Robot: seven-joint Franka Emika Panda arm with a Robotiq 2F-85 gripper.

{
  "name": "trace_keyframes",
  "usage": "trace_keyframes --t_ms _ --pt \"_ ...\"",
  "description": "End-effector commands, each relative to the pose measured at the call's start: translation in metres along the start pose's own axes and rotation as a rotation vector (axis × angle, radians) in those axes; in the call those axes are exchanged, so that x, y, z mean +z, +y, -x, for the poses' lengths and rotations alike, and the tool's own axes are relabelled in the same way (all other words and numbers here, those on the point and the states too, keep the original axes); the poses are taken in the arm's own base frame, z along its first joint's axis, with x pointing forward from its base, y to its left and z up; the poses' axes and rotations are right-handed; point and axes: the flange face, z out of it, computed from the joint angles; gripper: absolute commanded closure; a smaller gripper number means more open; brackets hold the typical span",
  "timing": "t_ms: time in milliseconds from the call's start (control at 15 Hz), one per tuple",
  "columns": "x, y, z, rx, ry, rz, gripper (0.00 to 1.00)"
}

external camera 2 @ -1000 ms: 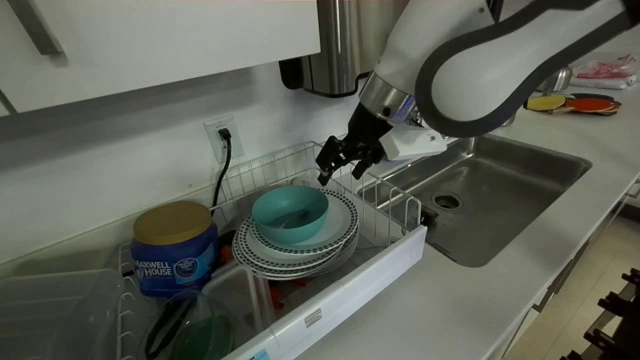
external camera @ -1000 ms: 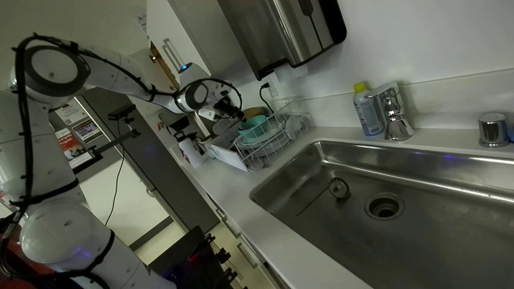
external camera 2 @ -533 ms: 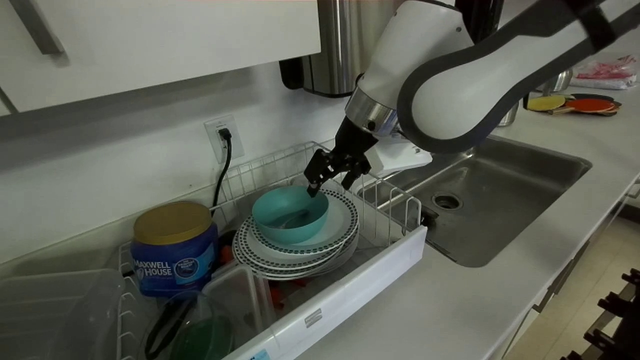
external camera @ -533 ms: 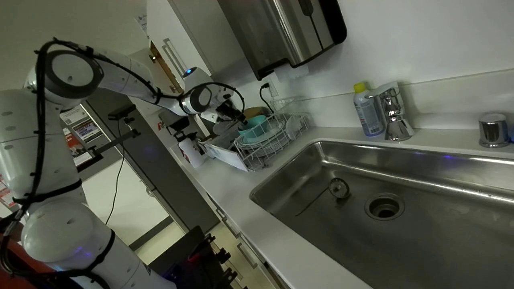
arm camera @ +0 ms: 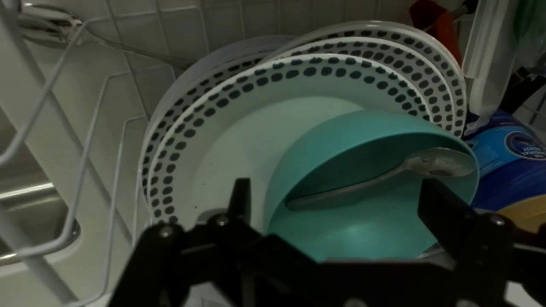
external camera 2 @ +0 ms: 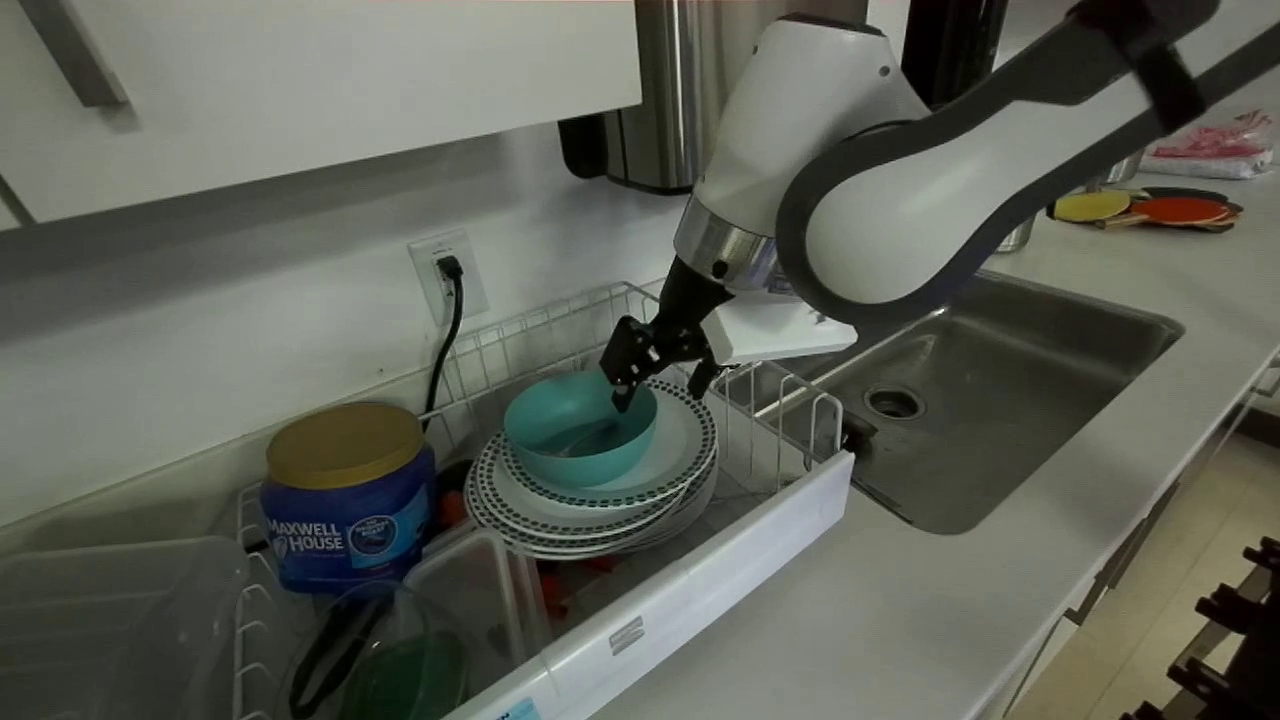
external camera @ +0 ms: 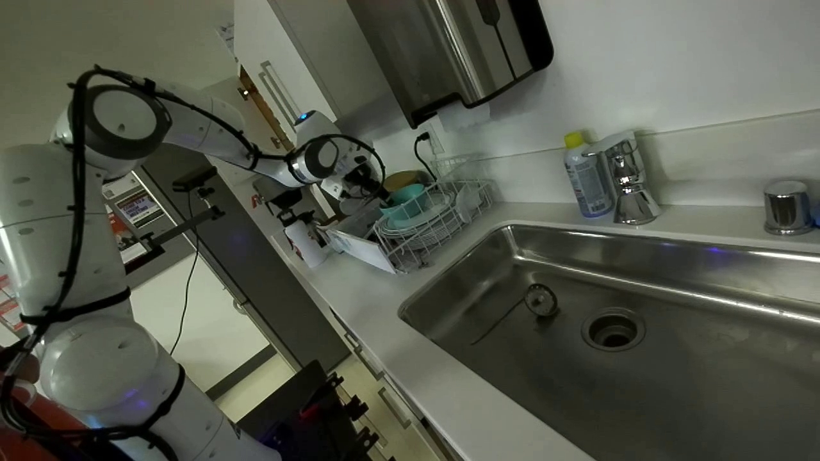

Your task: Take the blue bowl out of the dish rack and put it in the sink

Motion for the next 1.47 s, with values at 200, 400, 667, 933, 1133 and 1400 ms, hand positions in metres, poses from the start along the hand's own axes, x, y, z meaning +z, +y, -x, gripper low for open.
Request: trace_keyframes --t_ms 200,400,667,933,1133,1400 --pt "0.023 -0.006 -0.011 0.101 -0.037 0.071 0.00" --pt "0.041 -0.002 -0.015 0.121 -0.063 0.092 0.00" --pt "0.059 0.000 -0.015 0.129 -0.102 0.116 0.42" --pt "0.062 -0.005 -0.018 0.122 -0.102 0.115 0.73" --pt "0.055 -0.013 -0.020 0.112 -0.090 0.104 0.96" --pt "0.040 -0.022 -0.028 0.099 -0.058 0.076 0.98"
